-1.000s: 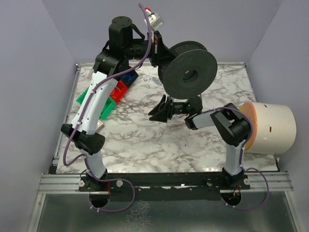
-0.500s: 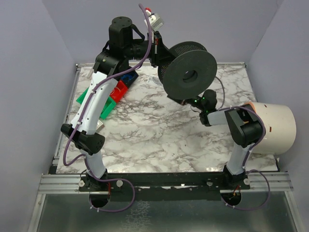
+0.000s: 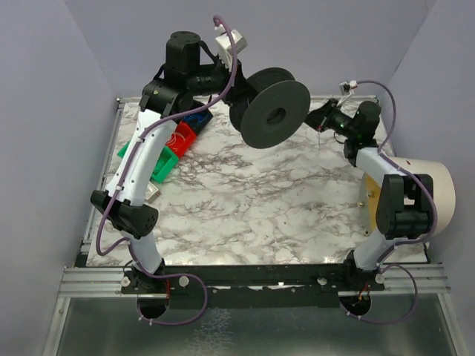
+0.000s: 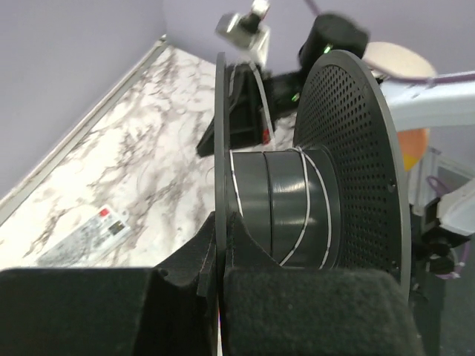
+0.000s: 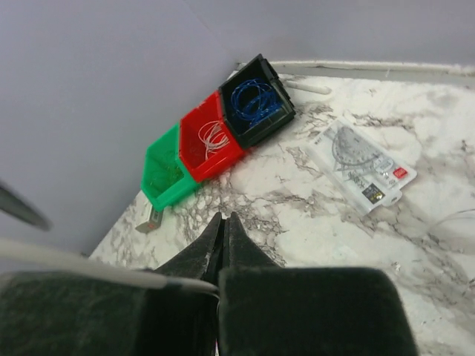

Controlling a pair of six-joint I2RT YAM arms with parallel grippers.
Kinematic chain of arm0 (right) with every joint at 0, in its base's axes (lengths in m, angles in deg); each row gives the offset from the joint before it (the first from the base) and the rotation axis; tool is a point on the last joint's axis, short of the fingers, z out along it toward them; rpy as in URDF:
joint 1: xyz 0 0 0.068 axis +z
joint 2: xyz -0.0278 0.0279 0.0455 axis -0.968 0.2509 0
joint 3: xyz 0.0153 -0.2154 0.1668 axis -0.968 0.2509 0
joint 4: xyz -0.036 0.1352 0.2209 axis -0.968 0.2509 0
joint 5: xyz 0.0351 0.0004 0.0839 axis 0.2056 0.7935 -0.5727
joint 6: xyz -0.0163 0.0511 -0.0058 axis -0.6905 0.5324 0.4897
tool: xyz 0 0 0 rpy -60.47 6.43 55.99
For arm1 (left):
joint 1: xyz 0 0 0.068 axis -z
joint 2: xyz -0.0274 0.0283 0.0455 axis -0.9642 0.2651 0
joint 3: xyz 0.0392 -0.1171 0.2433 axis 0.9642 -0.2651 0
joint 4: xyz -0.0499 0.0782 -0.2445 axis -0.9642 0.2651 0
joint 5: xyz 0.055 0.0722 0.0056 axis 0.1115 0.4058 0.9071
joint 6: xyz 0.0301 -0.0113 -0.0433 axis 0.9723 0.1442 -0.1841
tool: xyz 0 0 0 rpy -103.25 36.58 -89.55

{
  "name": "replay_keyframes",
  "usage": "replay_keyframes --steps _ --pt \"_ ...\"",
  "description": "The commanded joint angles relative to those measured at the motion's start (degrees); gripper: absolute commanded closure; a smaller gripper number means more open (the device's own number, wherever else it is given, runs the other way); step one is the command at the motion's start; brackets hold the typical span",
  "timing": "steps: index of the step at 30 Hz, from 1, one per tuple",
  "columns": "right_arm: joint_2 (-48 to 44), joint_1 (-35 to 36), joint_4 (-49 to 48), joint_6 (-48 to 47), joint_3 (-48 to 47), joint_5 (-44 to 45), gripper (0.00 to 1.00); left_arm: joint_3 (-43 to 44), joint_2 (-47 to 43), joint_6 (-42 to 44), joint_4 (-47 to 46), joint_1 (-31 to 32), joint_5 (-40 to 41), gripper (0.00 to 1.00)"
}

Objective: Wrap the cables
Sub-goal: Wrap the cable around the cable reel.

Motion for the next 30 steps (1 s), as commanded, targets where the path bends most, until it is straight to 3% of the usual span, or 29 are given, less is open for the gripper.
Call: replay_keyframes --steps 1,8,12,15,20,22,25,30 --pt "-3.1 -2.8 23.2 -13.5 -9.4 -14.9 1.00 -3.0 -5.6 10.1 2.9 0.0 8.5 1.00" --pt "-9.2 -3.2 50.4 -28.5 -19.9 -18.4 1.00 -11.7 -9.4 18.1 1.4 1.8 23.3 1.00" --pt "-11.3 -3.2 51.7 -25.5 -23.1 -26.1 1.00 -15.4 -10.2 19.4 -1.4 4.4 31.5 1.00" --pt "-13.4 -3.1 39.9 -13.4 -21.2 -32.6 1.00 -16.6 -9.5 18.7 -2.7 5.3 35.5 1.00" --pt "-14.9 -1.5 1.0 20.5 -12.8 -36.8 0.99 -17.4 -8.6 17.6 -5.1 6.2 40.7 1.00" --pt "-14.2 0.0 -9.7 30.2 -11.4 -36.5 1.00 -17.7 -8.0 16.9 -5.8 6.4 41.9 1.00" --pt "-12.6 4.2 -17.3 37.6 -11.4 -34.8 1.00 -18.3 -7.2 16.1 -6.6 7.3 43.7 1.00" --pt "-9.3 10.9 -20.8 40.0 -15.6 -31.2 1.00 -19.2 -5.6 14.5 -8.3 9.1 51.0 1.00"
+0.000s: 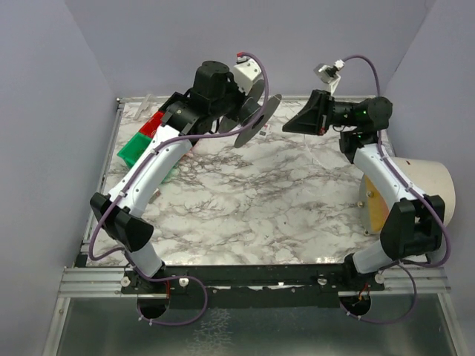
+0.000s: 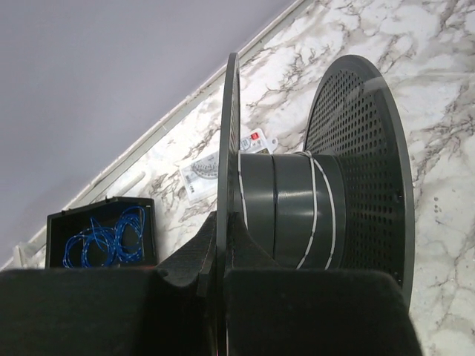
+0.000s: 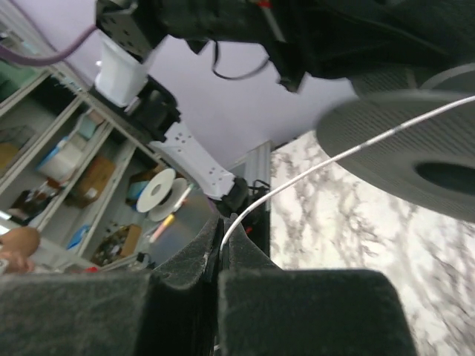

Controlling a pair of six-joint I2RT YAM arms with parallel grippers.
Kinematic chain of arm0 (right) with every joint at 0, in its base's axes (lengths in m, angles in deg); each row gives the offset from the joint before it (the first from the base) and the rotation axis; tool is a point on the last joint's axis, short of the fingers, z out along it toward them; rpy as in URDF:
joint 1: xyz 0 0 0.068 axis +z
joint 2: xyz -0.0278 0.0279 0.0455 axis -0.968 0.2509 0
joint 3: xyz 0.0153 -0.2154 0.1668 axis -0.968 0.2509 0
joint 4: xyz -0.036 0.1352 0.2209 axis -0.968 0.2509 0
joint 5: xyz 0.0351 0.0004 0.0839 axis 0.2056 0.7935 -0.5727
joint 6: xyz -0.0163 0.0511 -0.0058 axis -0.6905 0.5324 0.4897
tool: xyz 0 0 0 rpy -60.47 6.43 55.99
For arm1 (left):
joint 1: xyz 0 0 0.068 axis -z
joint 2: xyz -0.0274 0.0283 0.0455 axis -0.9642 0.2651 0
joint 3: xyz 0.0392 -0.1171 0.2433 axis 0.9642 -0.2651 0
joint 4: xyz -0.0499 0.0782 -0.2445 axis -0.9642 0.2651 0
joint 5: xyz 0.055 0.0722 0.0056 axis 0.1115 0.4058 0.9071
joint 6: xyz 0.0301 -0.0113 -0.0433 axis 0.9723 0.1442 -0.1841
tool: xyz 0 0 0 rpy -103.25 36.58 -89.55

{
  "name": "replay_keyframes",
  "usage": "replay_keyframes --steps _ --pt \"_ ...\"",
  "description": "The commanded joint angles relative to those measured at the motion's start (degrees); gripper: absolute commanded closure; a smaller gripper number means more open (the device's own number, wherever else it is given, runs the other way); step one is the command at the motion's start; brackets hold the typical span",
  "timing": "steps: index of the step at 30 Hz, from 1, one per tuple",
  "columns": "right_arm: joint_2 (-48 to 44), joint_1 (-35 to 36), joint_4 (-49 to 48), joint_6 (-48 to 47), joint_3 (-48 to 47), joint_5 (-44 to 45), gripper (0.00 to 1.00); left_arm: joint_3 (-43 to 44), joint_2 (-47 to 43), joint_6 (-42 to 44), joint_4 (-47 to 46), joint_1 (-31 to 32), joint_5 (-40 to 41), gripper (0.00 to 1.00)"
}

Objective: Wrap the cables
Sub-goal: Wrap the cable around the cable reel.

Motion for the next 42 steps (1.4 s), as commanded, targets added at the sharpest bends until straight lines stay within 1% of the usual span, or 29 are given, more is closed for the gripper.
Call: replay_keyframes --steps 1,5,10,12,17,20,23,27,30,34,37,40,42 --pt "2.9 5.3 -11.1 8.8 -4.4 2.2 0.99 -1.1 2.0 -3.2 -5.8 1.3 11.4 1.00" --pt "4.9 11.1 -9.8 6.5 -6.0 4.0 0.99 -1.4 3.4 -7.8 -6.9 1.4 16.6 1.00" --pt "5.9 15.8 -0.9 -3.4 -4.2 5.1 1.00 -0.8 3.6 -13.6 -7.7 1.4 18.4 1.00" --pt "6.1 17.3 6.7 -10.5 -3.2 5.4 1.00 -0.1 3.7 -15.5 -7.8 1.3 19.2 1.00" --pt "6.8 21.7 31.6 -32.9 -4.1 8.6 0.99 1.1 4.2 -20.6 -7.8 0.3 18.9 1.00" --pt "7.2 23.9 37.8 -39.6 -4.0 10.5 1.00 1.0 4.7 -23.2 -7.8 -0.6 17.1 1.00" --pt "7.0 24.2 37.7 -41.3 -1.4 11.5 0.99 1.3 4.8 -26.5 -7.9 -3.0 12.1 1.00" --pt "6.0 24.2 37.2 -44.5 3.3 12.2 1.00 1.2 3.9 -31.1 -9.2 -7.8 2.5 1.00" --pt "5.5 23.8 34.6 -44.8 6.1 12.5 1.00 0.1 2.6 -34.1 -11.0 -11.2 -5.3 1.00" --pt "5.9 22.4 28.4 -41.0 9.0 13.6 1.00 -2.1 0.6 -37.9 -14.1 -14.6 -13.9 1.00" --pt "6.3 21.0 25.1 -38.3 11.0 15.8 0.99 -3.7 -0.9 -39.5 -16.1 -15.9 -18.8 1.00" --pt "6.4 19.2 18.5 -33.1 13.9 18.6 1.00 -5.0 -2.0 -41.3 -18.4 -17.1 -24.1 1.00" --pt "6.0 17.6 18.2 -31.8 15.0 22.7 1.00 -5.4 -2.5 -42.1 -19.7 -17.5 -26.8 1.00"
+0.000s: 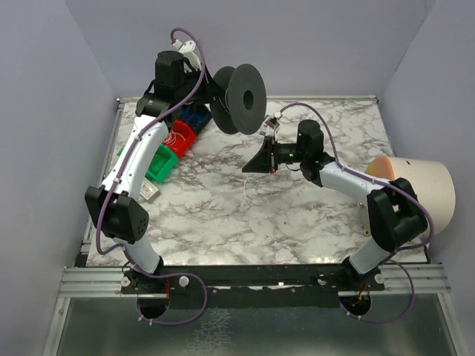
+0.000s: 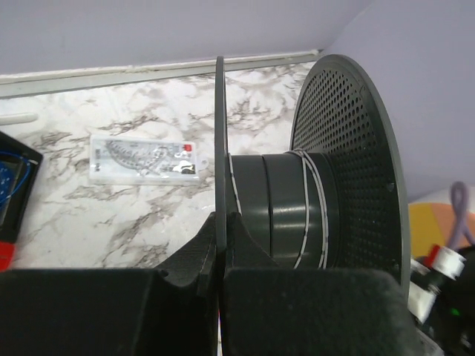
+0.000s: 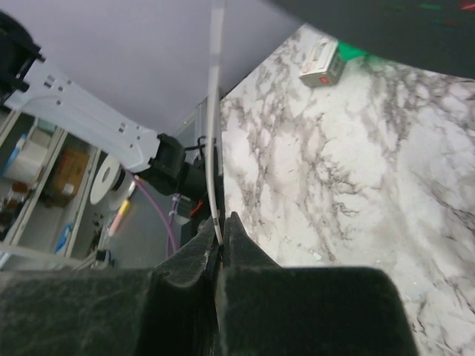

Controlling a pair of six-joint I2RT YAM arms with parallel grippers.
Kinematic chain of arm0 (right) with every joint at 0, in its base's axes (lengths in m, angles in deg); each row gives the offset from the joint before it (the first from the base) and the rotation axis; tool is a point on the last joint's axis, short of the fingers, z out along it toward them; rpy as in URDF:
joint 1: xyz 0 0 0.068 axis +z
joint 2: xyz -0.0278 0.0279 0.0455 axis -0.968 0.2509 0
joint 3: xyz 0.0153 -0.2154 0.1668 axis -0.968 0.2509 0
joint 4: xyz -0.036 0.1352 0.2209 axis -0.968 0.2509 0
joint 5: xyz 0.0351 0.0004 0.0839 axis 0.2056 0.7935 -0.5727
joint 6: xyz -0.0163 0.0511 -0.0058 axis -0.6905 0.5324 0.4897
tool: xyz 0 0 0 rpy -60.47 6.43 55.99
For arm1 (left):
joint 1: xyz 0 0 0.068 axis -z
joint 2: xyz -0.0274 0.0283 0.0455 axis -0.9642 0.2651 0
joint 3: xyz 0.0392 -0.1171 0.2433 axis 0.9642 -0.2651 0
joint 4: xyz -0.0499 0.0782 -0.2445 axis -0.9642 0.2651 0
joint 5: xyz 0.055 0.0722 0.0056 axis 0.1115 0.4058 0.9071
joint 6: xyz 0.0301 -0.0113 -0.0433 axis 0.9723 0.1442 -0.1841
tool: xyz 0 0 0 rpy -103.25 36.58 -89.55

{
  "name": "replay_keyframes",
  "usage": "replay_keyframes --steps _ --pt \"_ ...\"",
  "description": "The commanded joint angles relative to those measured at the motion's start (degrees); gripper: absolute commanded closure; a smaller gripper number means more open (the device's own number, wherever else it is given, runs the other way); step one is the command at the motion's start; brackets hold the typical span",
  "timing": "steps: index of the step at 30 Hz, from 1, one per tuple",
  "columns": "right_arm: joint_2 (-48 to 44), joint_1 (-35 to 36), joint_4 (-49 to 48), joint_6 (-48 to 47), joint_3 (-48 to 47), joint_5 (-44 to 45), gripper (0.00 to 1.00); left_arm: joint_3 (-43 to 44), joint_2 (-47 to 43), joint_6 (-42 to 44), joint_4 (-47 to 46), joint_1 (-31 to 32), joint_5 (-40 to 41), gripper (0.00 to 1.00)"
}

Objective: Wrap the cables
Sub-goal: Wrap the cable around the cable reel.

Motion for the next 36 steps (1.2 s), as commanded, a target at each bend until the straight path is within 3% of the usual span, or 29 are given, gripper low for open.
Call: replay_keyframes --steps 1,8,16,26,29,32,36 --pt "-1.5 -3.3 -5.5 5.1 2.9 9.0 1.00 -0.3 -5.1 -4.8 -10.2 -1.2 -11.9 1.00" --pt "-2.6 -13.2 2.9 5.1 2.6 24.1 1.00 -1.2 -5.9 -5.5 -12.8 -1.3 -19.0 1.00" --pt "-3.0 -23.3 8.0 0.8 -1.0 37.2 1.00 -4.0 -6.9 -0.3 -9.8 -1.3 -22.5 1.00" --pt "-1.9 -24.9 15.4 -12.9 -6.5 50.8 1.00 -4.0 -7.7 5.7 -4.8 -1.1 -23.4 1.00" --pt "-1.3 -25.1 14.6 -15.3 -7.1 46.1 1.00 -3.8 -7.3 6.8 -4.5 -0.8 -22.8 1.00" --pt "-1.4 -25.0 6.9 -19.9 -4.0 30.9 1.00 0.2 -5.8 7.5 -3.7 -0.8 -23.4 1.00" --pt "0.1 -25.0 1.1 -27.9 -0.8 11.8 0.78 7.8 -4.0 7.8 -3.1 -0.8 -25.8 1.00"
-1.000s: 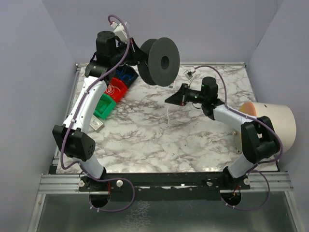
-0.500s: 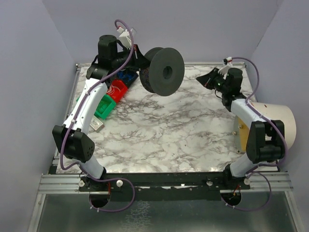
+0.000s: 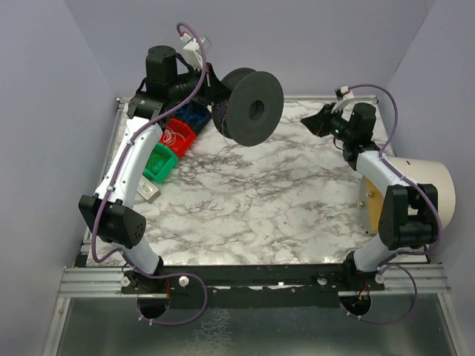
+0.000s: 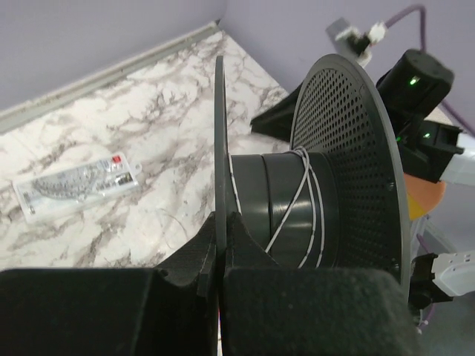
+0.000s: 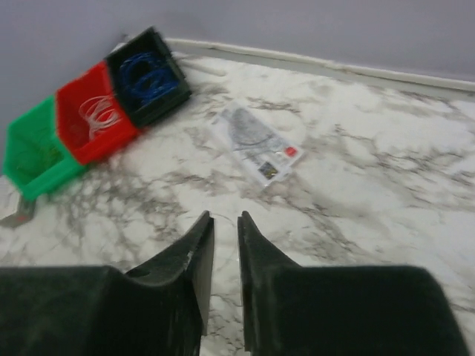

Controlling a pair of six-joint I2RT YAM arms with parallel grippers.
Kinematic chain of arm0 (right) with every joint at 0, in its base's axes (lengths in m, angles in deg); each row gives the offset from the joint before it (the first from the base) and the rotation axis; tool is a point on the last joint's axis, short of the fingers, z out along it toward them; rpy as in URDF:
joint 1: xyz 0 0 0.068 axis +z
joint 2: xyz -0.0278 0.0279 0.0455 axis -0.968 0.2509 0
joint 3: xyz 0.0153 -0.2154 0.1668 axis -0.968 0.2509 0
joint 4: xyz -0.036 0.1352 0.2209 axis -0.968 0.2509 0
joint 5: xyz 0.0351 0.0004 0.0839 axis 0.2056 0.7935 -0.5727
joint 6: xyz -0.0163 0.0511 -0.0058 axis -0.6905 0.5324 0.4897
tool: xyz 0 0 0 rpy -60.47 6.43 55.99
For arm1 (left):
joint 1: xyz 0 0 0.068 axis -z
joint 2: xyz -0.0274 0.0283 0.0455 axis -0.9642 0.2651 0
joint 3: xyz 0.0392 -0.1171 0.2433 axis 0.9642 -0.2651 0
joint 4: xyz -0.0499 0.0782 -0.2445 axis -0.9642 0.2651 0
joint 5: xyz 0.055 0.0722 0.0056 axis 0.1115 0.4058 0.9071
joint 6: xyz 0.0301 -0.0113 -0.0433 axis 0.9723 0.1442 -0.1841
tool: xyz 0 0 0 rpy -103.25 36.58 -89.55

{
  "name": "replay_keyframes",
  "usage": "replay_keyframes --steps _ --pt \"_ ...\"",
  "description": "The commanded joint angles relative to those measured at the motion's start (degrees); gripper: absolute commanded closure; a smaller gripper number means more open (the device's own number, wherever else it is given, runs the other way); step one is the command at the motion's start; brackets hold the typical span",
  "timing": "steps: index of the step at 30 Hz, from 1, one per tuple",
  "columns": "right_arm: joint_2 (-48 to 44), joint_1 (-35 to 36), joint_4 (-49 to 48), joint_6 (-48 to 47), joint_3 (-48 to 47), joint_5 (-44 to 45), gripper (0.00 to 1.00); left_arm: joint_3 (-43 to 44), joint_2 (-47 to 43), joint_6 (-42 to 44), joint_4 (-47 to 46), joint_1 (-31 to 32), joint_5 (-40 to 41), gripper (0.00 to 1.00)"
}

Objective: Wrap the cables
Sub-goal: Wrap the cable around the cable reel.

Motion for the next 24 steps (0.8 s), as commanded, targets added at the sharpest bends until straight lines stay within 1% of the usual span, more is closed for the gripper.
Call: replay_keyframes --steps 1,3,5,6,9,13,15,17,18,20,22,23,24 --pt "2.8 0.1 -6.1 -12.0 2.7 -24.5 0.67 10.1 0.3 0.9 -2.5 0.1 -5.3 1.00" --pt "4.6 0.1 -2.6 -18.1 2.2 -31.9 0.50 12.7 0.9 0.3 -2.7 0.2 -6.7 1.00" --pt "5.3 0.2 -3.6 -21.0 3.3 -36.9 0.39 14.2 1.2 -1.0 -4.2 0.1 -8.3 1.00" --pt "5.5 0.2 -4.4 -21.9 3.9 -38.8 0.36 14.4 1.2 -1.9 -5.3 0.2 -9.3 1.00" --pt "6.0 1.5 -4.4 -25.0 4.0 -42.1 0.31 14.0 1.4 -6.0 -9.2 0.2 -12.3 1.00" --pt "4.3 4.4 -6.8 -31.5 5.7 -42.9 0.24 11.2 1.0 -10.8 -14.1 0.3 -14.7 1.00" --pt "3.7 6.0 -7.9 -34.6 6.0 -42.9 0.23 9.8 0.8 -13.2 -16.3 0.4 -15.5 1.00" --pt "3.9 7.4 -9.0 -35.3 5.8 -43.6 0.21 8.8 0.6 -14.5 -17.8 0.6 -16.0 1.00" --pt "4.1 8.0 -9.0 -35.9 5.6 -44.9 0.18 8.5 0.5 -14.6 -18.0 0.7 -16.1 1.00" --pt "4.4 9.0 -9.2 -36.9 5.8 -47.4 0.17 7.8 0.4 -15.5 -19.1 0.7 -16.3 1.00" --pt "4.6 9.7 -6.6 -38.6 5.5 -50.5 0.17 7.0 -0.1 -16.2 -19.9 0.8 -16.5 1.00" --pt "4.6 10.0 -3.3 -41.2 5.0 -52.0 0.17 6.7 -0.2 -16.3 -20.0 0.8 -16.5 1.00" --pt "4.5 10.3 2.2 -46.2 4.3 -53.1 0.17 6.4 -0.4 -16.5 -20.1 0.8 -16.5 1.00"
